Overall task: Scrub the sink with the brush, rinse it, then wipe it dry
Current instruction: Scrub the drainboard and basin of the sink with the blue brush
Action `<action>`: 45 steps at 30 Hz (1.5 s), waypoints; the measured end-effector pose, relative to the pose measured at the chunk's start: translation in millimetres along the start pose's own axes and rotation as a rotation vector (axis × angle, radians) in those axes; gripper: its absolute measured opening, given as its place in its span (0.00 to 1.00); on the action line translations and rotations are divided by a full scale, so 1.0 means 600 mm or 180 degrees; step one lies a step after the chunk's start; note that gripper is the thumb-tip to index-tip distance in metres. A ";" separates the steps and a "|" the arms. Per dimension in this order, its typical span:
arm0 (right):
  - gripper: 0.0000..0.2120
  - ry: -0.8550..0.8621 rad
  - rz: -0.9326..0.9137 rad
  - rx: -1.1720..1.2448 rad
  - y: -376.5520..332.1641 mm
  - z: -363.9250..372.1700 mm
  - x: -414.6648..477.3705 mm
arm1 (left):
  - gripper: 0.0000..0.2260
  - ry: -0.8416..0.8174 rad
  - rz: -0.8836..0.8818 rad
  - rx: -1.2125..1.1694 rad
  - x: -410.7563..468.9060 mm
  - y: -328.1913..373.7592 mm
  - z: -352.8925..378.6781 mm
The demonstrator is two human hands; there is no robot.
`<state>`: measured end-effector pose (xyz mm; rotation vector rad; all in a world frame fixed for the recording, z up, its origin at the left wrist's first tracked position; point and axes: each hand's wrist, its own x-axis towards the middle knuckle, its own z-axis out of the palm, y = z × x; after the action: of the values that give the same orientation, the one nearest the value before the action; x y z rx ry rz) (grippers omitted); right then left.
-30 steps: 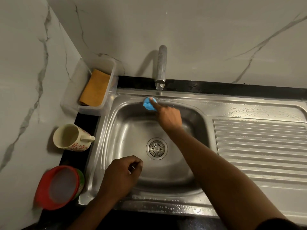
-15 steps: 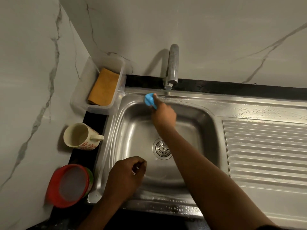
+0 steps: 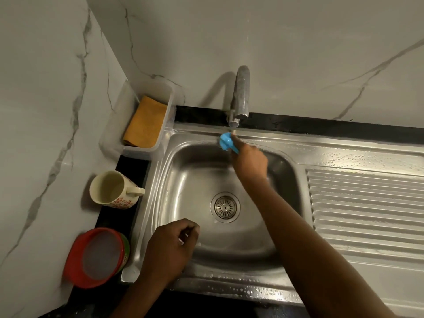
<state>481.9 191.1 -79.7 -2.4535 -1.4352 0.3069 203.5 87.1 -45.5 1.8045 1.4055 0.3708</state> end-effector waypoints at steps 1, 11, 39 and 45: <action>0.28 0.0033 0.0122 0.0050 0.016 -0.005 -0.005 | 0.03 -0.0004 -0.0011 0.0001 0.000 -0.002 0.000; 0.24 -0.0343 -0.0013 0.0721 -0.128 0.017 0.018 | 0.03 -0.0049 -0.0094 0.0047 0.001 0.005 0.001; 0.31 -0.0092 -0.0646 -0.0224 -0.062 0.021 0.034 | 0.04 -0.0038 -0.0093 -0.0061 -0.023 0.005 0.012; 0.33 0.0189 0.0003 -0.0216 0.089 -0.009 0.004 | 0.03 0.0031 0.0031 -0.0001 -0.023 -0.005 0.006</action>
<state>528.4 167.4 -93.0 -2.4946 -1.4426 0.1868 199.1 73.0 -47.0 1.8120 1.4037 0.3852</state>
